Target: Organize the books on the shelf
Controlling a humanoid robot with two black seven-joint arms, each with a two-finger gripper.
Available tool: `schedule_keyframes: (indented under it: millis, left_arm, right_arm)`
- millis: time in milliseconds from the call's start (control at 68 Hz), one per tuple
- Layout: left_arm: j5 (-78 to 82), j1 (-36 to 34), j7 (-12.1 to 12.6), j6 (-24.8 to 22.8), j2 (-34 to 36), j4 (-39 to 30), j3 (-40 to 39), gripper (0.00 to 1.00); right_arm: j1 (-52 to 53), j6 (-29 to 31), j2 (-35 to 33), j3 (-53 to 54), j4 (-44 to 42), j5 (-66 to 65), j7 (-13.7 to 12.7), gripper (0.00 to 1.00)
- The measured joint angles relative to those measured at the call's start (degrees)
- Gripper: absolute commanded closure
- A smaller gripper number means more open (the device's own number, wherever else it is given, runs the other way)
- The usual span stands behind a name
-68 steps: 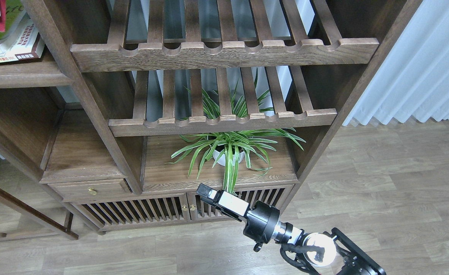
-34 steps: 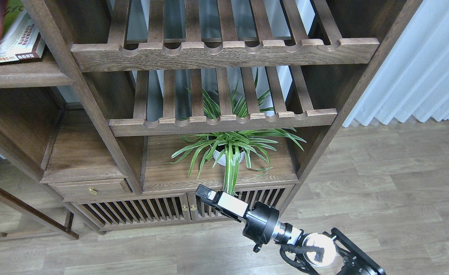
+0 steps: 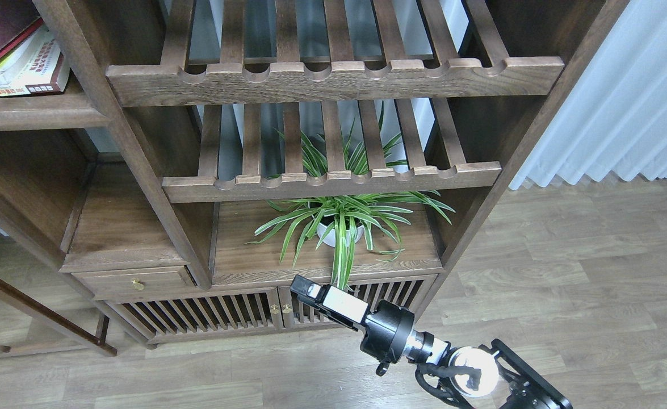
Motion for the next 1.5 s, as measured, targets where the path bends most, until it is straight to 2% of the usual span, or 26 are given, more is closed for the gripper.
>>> schedule_keyframes:
  millis: [294, 441, 632, 1029, 1308, 1499]
  left_arm:
    - [3.3, 0.2, -0.1, 0.0, 2.6, -7.6, 0.6, 0.0]
    - [4.1, 0.2, -0.1, 0.1, 8.0, -14.2, 2.7, 0.0]
    - [4.1, 0.4, 0.1, -0.1, 14.7, -18.8, 8.0, 0.0]
    - [4.1, 0.7, 0.0, 0.0, 20.3, -20.0, 16.0, 0.0]
    - [4.1, 1.1, 0.0, 0.0, 23.0, -20.1, 27.5, 0.0]
    - [3.6, 1.5, 0.0, 0.0, 23.1, -20.1, 32.6, 0.0]
  right_arm:
    - [-0.1, 0.0, 0.0, 0.3, 0.0, 0.1, 0.0, 0.0]
    - [-0.2, 0.0, 0.0, 0.5, 0.0, 0.1, 0.0, 0.0]
    - [-0.2, 0.0, 0.0, 0.4, -0.3, 0.2, 0.0, 0.0]
    - [-0.1, 0.0, 0.0, 0.4, -0.4, 0.3, 0.0, 0.0]
    - [-0.1, 0.0, 0.0, 0.7, -0.5, 0.4, 0.0, 0.0]
    - [0.0, 0.0, 0.0, 0.8, -0.5, 0.7, 0.0, 0.0]
